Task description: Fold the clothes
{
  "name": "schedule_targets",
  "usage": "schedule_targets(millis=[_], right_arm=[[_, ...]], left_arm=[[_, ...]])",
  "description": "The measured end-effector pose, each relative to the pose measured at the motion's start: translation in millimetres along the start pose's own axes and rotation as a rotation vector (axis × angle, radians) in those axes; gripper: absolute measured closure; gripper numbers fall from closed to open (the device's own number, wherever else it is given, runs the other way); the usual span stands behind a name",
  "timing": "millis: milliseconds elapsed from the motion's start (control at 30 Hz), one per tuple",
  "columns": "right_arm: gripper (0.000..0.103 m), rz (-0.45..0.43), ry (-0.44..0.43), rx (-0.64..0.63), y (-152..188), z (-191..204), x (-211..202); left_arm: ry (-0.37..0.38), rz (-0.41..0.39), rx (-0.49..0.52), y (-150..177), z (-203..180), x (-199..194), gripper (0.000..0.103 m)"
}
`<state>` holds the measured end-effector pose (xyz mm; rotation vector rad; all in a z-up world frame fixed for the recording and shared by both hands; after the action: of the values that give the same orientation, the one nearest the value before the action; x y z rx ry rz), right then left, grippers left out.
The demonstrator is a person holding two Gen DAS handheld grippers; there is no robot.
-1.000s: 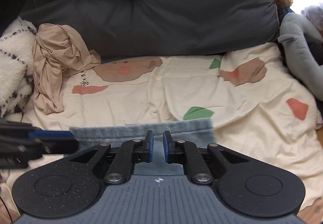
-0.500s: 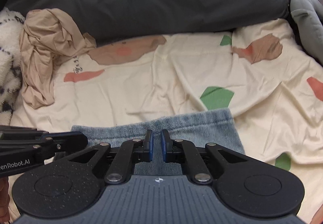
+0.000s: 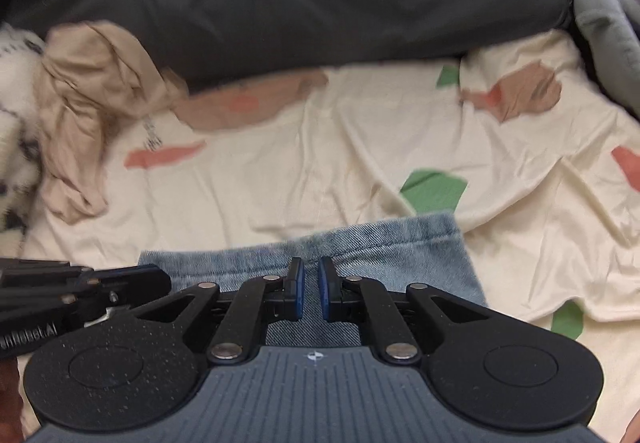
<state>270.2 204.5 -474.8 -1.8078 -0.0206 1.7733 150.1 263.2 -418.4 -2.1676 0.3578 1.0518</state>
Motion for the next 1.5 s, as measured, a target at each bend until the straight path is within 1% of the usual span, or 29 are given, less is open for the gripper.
schedule_targets(millis=[33,100,167,233,267,333,367,400,433,467,533,567,633,667,700,767,833,900,967,1033,1067,1133,1200,1300,1433,1500], right_arm=[[0.089,-0.009,0.001,-0.016,3.4,-1.1,-4.8],[0.089,-0.020,0.014,-0.045,12.0,-5.4,-12.0],[0.088,-0.030,0.038,-0.058,20.5,-11.3,-16.2],[0.087,-0.024,0.038,-0.054,25.8,-15.1,-13.3],[0.086,-0.020,0.035,-0.052,28.3,-16.8,-11.3],[0.086,-0.015,0.039,-0.060,30.8,-16.6,-6.3],[0.086,-0.010,0.047,-0.068,31.4,-15.8,-3.8],[0.085,-0.005,0.055,-0.077,32.1,-15.1,-1.3],[0.085,-0.001,0.059,-0.085,32.8,-14.6,0.1],[0.085,0.002,0.062,-0.093,33.8,-14.5,0.8],[0.083,0.008,0.068,-0.105,35.9,-14.9,1.3],[0.079,0.012,0.071,-0.106,37.3,-16.1,0.5],[0.070,0.020,0.078,-0.097,42.4,-19.4,-2.9],[0.062,0.023,0.082,-0.097,45.9,-21.1,-4.9],[0.058,0.026,0.087,-0.101,49.9,-22.8,-6.8],[0.052,0.030,0.099,-0.116,58.6,-25.6,-11.4],[0.047,0.043,0.106,-0.122,68.1,-29.4,-15.9],[0.043,0.059,0.101,-0.120,76.7,-33.7,-19.4],[0.043,0.073,0.102,-0.134,85.2,-36.9,-22.7],[0.043,0.086,0.114,-0.156,93.0,-37.9,-25.4],[0.043,0.086,0.118,-0.165,96.2,-38.0,-27.6],[0.044,0.075,0.116,-0.165,101.0,-38.9,-34.6],[0.048,0.056,0.106,-0.145,103.9,-40.2,-43.4],[0.050,0.035,0.090,-0.114,108.3,-40.1,-52.0],[0.052,0.033,0.087,-0.098,112.7,-38.8,-45.5],[0.052,0.031,0.074,-0.063,111.5,-40.2,-37.6]], left_arm=[[0.009,-0.004,0.008,0.2,-4.0,-3.0,0.097],[0.032,-0.003,0.030,2.1,-12.8,-5.5,0.097],[0.054,-0.003,0.063,5.4,-22.6,-3.3,0.092],[0.062,0.016,0.084,9.4,-27.3,6.0,0.073],[0.048,0.037,0.087,11.9,-26.6,14.3,0.073],[0.025,0.045,0.094,14.4,-22.3,24.6,0.083],[0.018,0.043,0.098,14.4,-20.1,27.4,0.085],[0.006,0.047,0.101,14.0,-17.3,29.7,0.091],[-0.009,0.055,0.105,13.3,-14.1,31.6,0.100],[-0.017,0.068,0.109,12.8,-10.5,34.1,0.100],[-0.001,0.095,0.108,11.5,-5.8,36.9,0.100],[0.001,0.105,0.109,10.3,-5.7,36.9,0.100],[-0.019,0.113,0.123,9.5,-8.5,35.1,0.100],[-0.031,0.111,0.126,9.7,-10.1,34.0,0.100],[-0.040,0.108,0.125,10.0,-11.5,32.9,0.100],[-0.049,0.102,0.119,10.4,-14.0,29.7,0.100],[-0.036,0.101,0.103,10.2,-15.6,26.3,0.099],[-0.022,0.098,0.093,10.3,-18.7,22.9,0.093],[-0.014,0.091,0.097,11.2,-25.3,19.6,0.086],[-0.007,0.083,0.101,12.1,-31.9,16.3,0.071],[-0.003,0.080,0.104,12.5,-35.2,14.7,0.068],[0.018,0.091,0.132,18.2,-46.2,16.7,0.067],[0.035,0.108,0.156,25.2,-56.3,21.2,0.068],[0.060,0.126,0.193,33.9,-71.5,27.2,0.068],[0.079,0.151,0.253,43.1,-87.3,37.7,0.068],[0.061,0.169,0.275,46.3,-87.1,45.3,0.068]])
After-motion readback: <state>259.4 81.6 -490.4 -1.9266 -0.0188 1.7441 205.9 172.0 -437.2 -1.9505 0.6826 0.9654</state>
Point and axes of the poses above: each gripper's, at about its wrist camera, not at the fingertips, and x roughly the way its jaws point, z to its left, y to its underside, the point moved 8 cm from there along x, roughly the way its jaws point, and after that the axes turned 15 degrees about z, right-handed, at the moved point
